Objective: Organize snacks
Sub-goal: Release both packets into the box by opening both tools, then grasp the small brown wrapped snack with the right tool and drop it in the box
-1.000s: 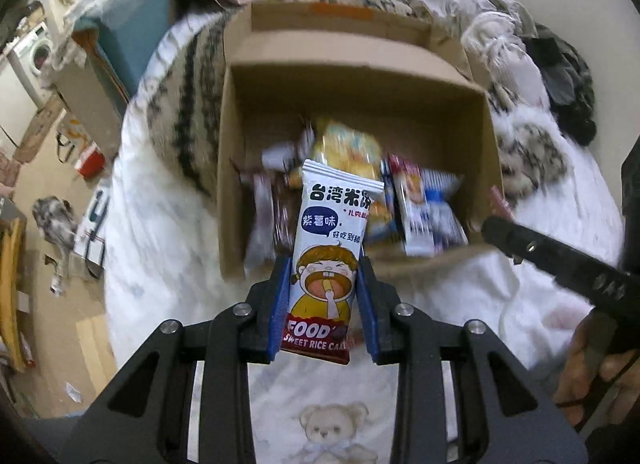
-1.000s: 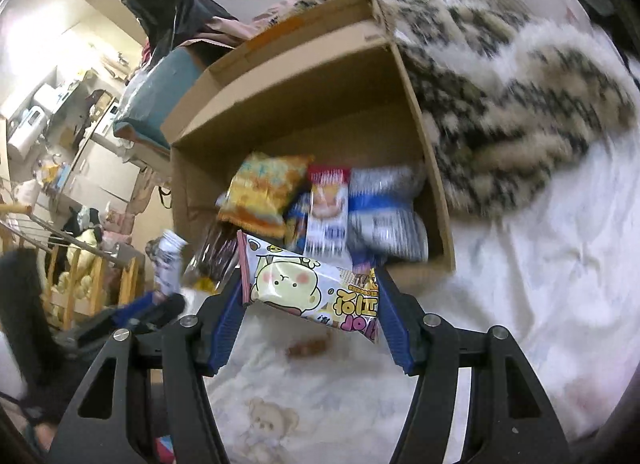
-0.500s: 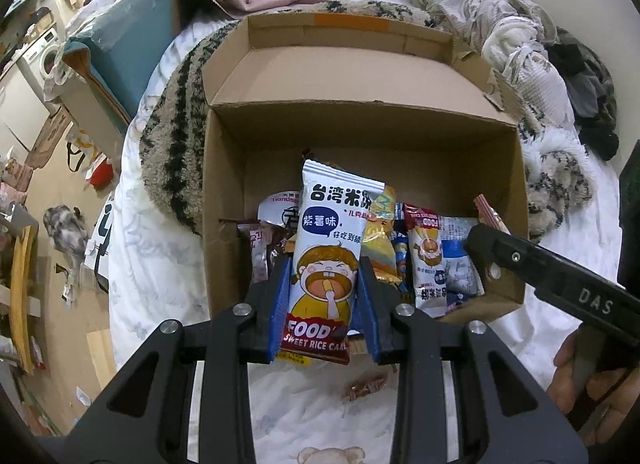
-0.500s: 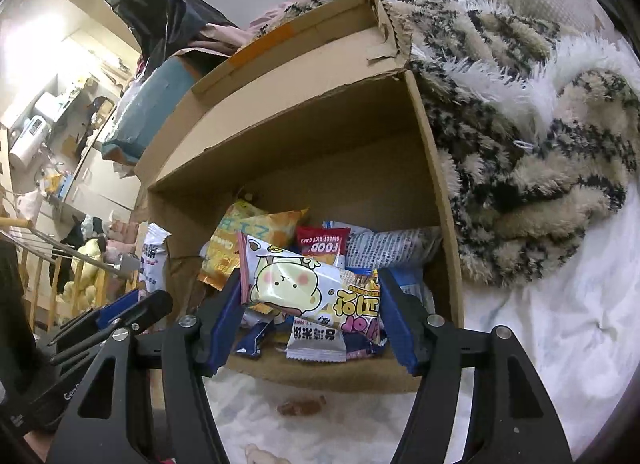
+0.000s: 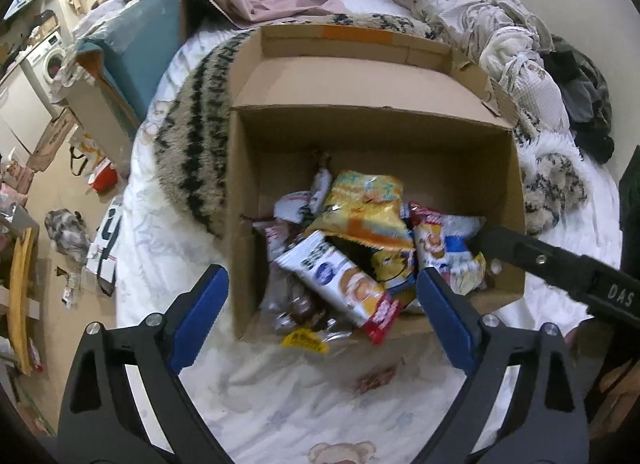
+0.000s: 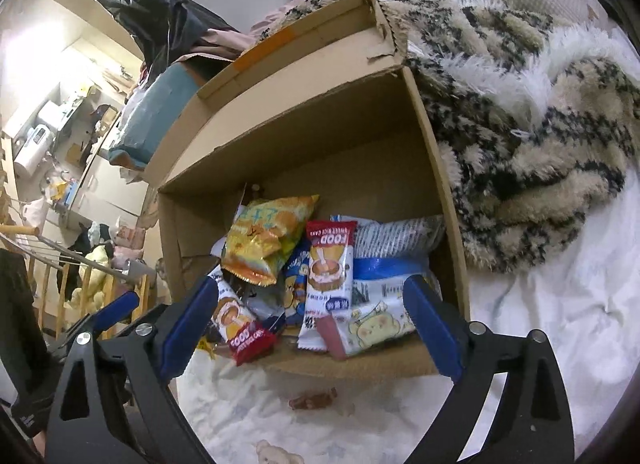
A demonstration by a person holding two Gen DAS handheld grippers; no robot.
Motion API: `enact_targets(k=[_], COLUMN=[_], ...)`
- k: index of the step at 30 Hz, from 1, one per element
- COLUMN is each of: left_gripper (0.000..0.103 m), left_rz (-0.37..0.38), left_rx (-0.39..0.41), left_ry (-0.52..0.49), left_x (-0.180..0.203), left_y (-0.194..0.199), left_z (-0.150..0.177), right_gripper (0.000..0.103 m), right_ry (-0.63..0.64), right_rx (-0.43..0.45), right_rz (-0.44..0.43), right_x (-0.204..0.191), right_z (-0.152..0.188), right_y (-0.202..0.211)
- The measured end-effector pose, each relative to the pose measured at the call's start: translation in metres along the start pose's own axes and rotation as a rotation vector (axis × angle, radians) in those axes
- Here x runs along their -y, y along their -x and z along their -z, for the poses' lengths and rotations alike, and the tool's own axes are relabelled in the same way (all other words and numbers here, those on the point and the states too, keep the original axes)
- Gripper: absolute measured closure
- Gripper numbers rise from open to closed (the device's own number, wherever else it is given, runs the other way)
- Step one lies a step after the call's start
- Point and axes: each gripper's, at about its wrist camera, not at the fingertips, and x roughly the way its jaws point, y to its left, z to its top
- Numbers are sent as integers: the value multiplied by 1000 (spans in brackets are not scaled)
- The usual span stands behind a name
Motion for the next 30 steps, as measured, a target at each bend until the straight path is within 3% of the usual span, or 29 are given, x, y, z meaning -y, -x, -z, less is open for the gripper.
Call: enact_targets(k=[8, 10, 13, 21, 25, 30], left_gripper=[10, 10, 10, 10, 10, 10], left_rz=[-14, -19, -16, 9, 41, 63], left_rx=[-40, -66, -90, -109, -139, -133], left_ry=[90, 136, 196, 276, 337, 362], left_x=[-46, -60, -78, -101, -112, -114], left_y=[15, 18, 24, 27, 21, 20], left_z=[22, 28, 41, 84, 91, 88], right_gripper=[7, 7, 7, 7, 7, 6], right_ry=[4, 9, -34, 172, 293, 297], right_rx=[-47, -87, -159, -334, -371, -404], right_rz=[36, 109, 113, 200, 260, 299], right_x=[-8, -7, -3, -34, -48, -48], right_z=[32, 48, 72, 113, 126, 135], right_y=[13, 8, -2, -63, -96, -130])
